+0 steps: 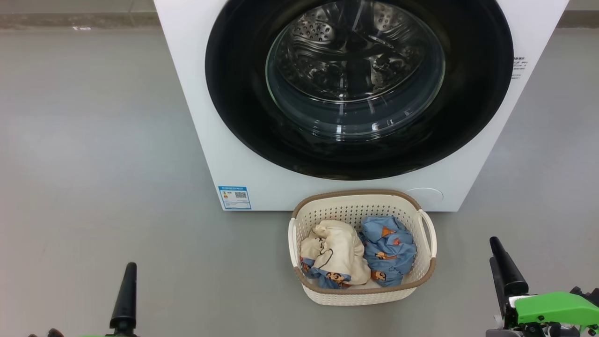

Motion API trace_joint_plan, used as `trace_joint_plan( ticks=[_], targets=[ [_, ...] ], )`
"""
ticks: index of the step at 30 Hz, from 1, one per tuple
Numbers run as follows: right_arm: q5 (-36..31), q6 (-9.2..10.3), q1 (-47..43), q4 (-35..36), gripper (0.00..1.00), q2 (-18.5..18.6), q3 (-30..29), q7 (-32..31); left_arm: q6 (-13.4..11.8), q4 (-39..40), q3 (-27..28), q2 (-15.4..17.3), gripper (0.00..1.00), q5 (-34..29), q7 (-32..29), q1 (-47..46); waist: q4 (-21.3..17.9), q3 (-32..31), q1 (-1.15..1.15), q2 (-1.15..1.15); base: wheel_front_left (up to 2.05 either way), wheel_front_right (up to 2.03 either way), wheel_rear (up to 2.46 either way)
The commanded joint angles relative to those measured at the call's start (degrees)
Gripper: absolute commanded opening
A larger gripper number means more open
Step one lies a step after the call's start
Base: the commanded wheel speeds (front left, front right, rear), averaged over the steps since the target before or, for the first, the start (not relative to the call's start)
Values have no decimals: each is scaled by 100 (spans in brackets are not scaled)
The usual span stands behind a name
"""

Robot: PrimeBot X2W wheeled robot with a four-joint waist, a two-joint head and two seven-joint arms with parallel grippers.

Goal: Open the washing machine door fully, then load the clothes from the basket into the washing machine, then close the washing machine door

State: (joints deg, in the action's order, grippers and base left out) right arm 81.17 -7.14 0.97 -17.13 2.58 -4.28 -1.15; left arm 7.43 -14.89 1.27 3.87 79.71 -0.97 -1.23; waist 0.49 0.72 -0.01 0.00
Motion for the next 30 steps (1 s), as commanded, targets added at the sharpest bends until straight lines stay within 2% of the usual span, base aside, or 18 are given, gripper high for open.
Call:
trace_joint_plan(
  ticks=[1, 15, 30],
  targets=[
    [-132, -10, 299, 175, 100, 122, 31, 66, 1, 203, 34, 104, 100, -135, 48, -275, 1, 2, 0, 0, 0, 0, 0],
    [-1635, -14, 370, 139, 100, 290, 292, 302, 2, 269, -36, 174, 100, -1406, 284, -322, 31, 44, 0, 0, 0, 0, 0],
    [-2866, -18, 472, 108, 100, 347, 474, 554, 3, 326, -121, 244, 100, -2620, 537, -401, 76, 119, 0, 0, 0, 0, 0]
  ],
)
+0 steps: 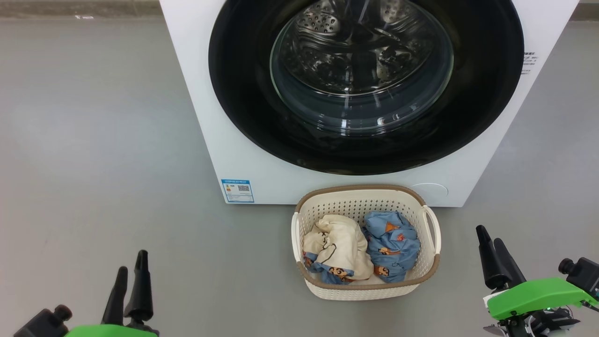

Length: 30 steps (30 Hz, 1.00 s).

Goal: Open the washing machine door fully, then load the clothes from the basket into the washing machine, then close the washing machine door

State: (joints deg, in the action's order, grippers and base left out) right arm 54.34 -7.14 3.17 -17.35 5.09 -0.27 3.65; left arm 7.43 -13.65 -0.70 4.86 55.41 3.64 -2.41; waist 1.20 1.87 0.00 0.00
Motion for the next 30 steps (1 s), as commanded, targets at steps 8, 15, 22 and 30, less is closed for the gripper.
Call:
trace_joint_plan(
  ticks=[8, 15, 22, 30],
  targets=[
    [-609, -20, 296, 103, 100, 139, 200, 210, 3, 207, 19, 196, 100, -753, 211, -338, 38, 30, 0, 0, 0, 0, 0],
    [-995, -22, 315, 89, 100, 209, 307, 327, 3, 212, -33, 243, 100, -1214, 328, -369, 46, 13, 0, 0, 0, 0, 0],
    [-1395, -24, 313, 71, 100, 268, 412, 446, 4, 228, -97, 295, 100, -1662, 447, -376, 53, -27, 0, 0, 0, 0, 0],
    [-1865, -26, 280, 105, 100, 304, 471, 580, 4, 245, -128, 346, 100, -2152, 581, -369, 53, -85, 0, 0, 0, 0, 0]
  ],
)
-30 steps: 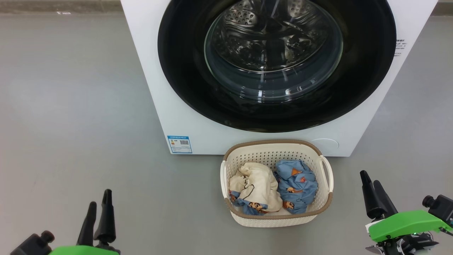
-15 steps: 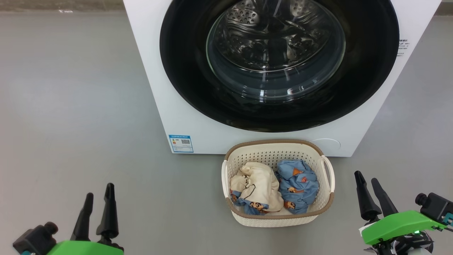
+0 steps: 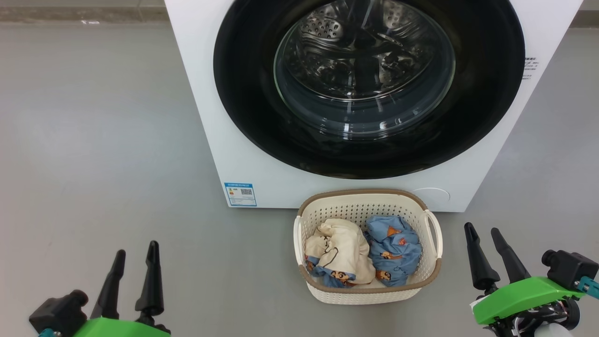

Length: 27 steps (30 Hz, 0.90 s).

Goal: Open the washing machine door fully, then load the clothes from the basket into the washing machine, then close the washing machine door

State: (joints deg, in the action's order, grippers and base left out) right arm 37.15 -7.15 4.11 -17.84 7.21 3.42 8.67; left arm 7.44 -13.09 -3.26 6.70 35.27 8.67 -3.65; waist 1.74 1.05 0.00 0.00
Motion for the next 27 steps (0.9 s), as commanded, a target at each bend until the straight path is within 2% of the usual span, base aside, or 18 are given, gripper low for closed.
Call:
trace_joint_plan(
  ticks=[1, 27],
  targets=[
    [-205, -25, 182, 157, 100, 96, 107, 95, 3, 186, 127, 167, 100, -196, 95, -243, -2, -8, 0, 0, 0, 0, 0],
    [-1730, -32, 168, 276, 100, 213, 267, 515, 4, 36, -36, 385, 100, -1275, 515, -391, -19, 59, 0, 0, 0, 0, 0]
  ],
)
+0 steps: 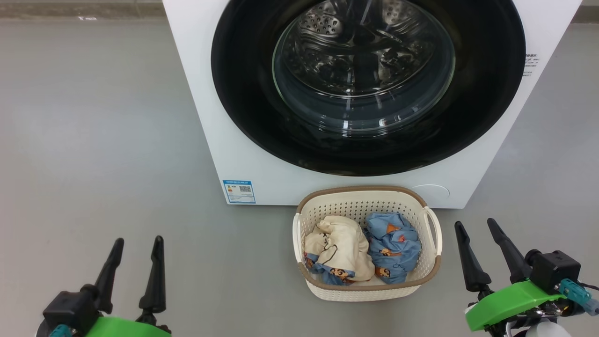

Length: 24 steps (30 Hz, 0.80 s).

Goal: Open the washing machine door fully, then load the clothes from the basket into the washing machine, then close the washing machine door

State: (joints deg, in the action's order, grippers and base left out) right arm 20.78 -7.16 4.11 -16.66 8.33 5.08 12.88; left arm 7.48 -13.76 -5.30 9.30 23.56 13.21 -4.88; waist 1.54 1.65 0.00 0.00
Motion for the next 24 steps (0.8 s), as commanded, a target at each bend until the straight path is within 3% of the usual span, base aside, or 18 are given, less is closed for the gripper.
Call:
trace_joint_plan(
  ticks=[1, 7, 24],
  targets=[
    [-156, -31, 166, 160, 100, 101, 90, 111, 1, 94, 171, 136, 100, -169, 78, -279, 0, 6, 0, 0, 0, 0, 0],
    [-525, -33, 119, 158, 100, 74, -72, 212, 1, -6, 251, 136, 100, -493, 179, -326, 0, 10, 0, 0, 0, 0, 0],
    [-607, -33, -207, 279, 100, -258, -665, 212, 1, -326, 479, 61, 100, -510, 179, -318, -64, -127, 0, 0, 0, 0, 0]
  ],
)
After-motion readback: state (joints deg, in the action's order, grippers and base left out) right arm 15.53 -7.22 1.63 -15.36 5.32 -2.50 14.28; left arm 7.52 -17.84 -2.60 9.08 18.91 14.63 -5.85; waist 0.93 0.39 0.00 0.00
